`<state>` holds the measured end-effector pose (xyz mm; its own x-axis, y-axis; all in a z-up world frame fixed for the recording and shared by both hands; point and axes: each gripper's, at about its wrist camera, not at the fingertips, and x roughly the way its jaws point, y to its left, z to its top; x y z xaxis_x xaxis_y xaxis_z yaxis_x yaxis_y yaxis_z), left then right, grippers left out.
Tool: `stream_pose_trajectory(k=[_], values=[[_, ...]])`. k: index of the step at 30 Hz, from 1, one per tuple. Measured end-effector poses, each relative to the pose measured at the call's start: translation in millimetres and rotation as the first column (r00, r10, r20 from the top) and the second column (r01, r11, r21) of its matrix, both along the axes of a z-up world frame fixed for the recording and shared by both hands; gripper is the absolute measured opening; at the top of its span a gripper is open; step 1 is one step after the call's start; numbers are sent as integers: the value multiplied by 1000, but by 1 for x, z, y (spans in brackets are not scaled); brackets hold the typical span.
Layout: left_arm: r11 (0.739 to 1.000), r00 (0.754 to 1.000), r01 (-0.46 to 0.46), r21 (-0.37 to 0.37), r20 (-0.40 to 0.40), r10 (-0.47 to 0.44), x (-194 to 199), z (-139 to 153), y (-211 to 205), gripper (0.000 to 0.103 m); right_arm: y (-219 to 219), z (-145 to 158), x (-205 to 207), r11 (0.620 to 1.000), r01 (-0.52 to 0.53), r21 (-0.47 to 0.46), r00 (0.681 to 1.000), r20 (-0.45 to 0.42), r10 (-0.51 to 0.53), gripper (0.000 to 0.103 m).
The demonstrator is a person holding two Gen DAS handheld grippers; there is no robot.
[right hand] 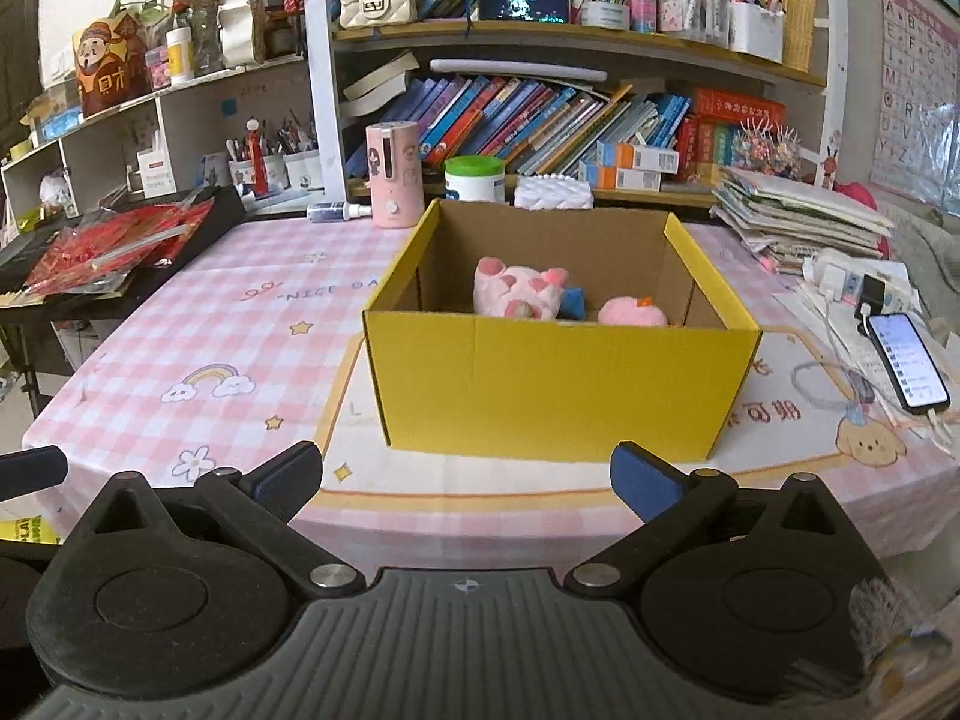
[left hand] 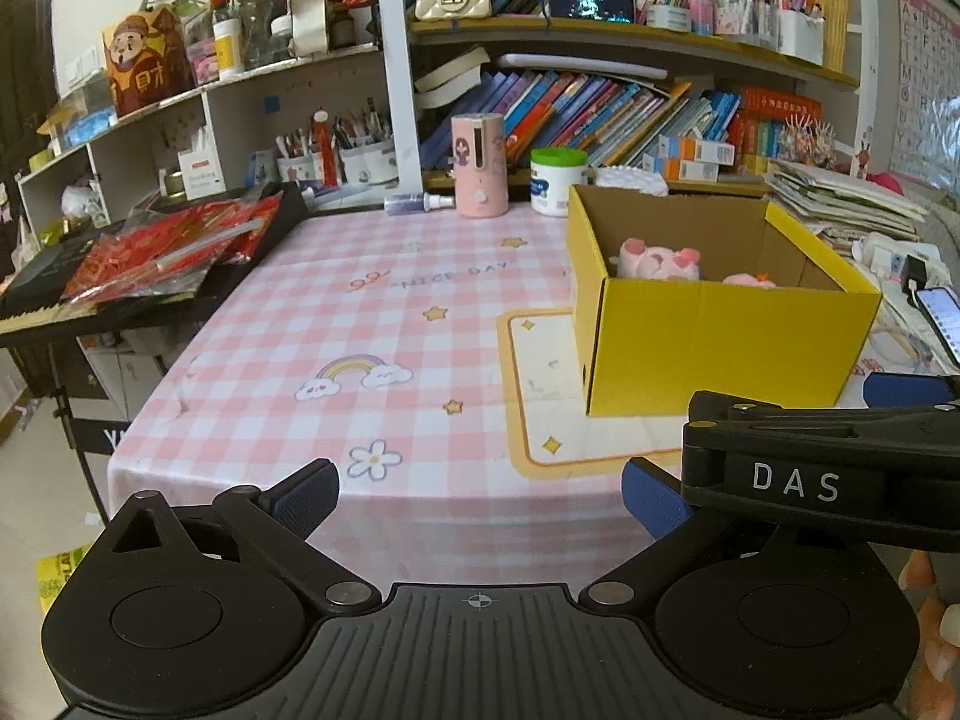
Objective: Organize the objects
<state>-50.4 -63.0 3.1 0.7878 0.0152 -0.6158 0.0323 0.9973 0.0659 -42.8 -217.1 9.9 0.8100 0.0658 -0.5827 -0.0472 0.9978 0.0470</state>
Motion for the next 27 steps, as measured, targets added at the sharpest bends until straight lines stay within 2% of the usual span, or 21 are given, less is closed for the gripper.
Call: stream_pose_trajectory(k=[27], values=[[1000,999,-26,1,-25,26,-14,-2,16,102,15,-4,-13,999,-22,26,999,-47,23,103]])
